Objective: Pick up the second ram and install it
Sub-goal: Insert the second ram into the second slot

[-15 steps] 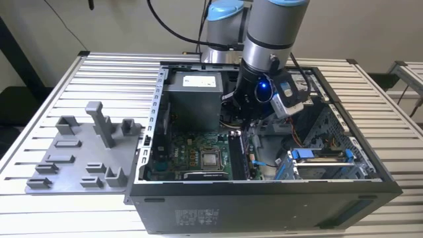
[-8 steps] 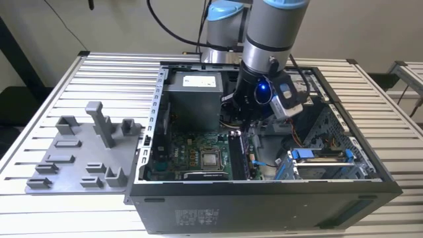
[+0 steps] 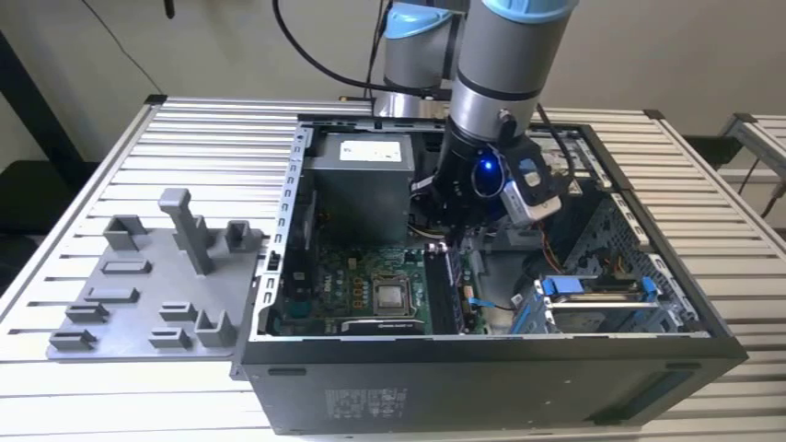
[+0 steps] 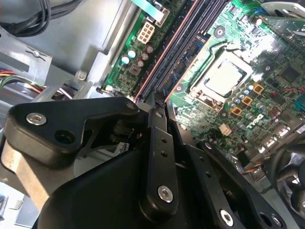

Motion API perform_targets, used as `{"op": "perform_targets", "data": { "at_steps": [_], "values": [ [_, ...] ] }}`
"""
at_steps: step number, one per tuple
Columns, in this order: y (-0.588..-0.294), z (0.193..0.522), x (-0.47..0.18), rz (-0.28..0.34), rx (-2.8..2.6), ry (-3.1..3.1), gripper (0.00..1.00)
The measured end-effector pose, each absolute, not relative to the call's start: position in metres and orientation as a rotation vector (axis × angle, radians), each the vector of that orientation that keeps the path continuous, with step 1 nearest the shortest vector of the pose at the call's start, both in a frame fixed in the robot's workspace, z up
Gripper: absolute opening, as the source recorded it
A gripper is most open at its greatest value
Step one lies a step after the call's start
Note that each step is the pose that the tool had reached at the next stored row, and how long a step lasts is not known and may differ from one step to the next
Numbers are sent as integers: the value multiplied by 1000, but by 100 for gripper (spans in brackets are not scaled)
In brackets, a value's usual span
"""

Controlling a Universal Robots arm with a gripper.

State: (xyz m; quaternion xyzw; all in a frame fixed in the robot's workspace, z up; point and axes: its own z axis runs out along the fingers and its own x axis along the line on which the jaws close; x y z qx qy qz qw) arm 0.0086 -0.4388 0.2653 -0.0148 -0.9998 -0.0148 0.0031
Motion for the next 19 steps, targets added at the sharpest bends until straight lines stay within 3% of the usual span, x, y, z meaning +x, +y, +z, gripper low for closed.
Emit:
{"op": "perform_targets", "data": {
  "at_steps": [19],
  "values": [
    [-453, 248, 1, -42, -44, -3145, 14]
  ]
}}
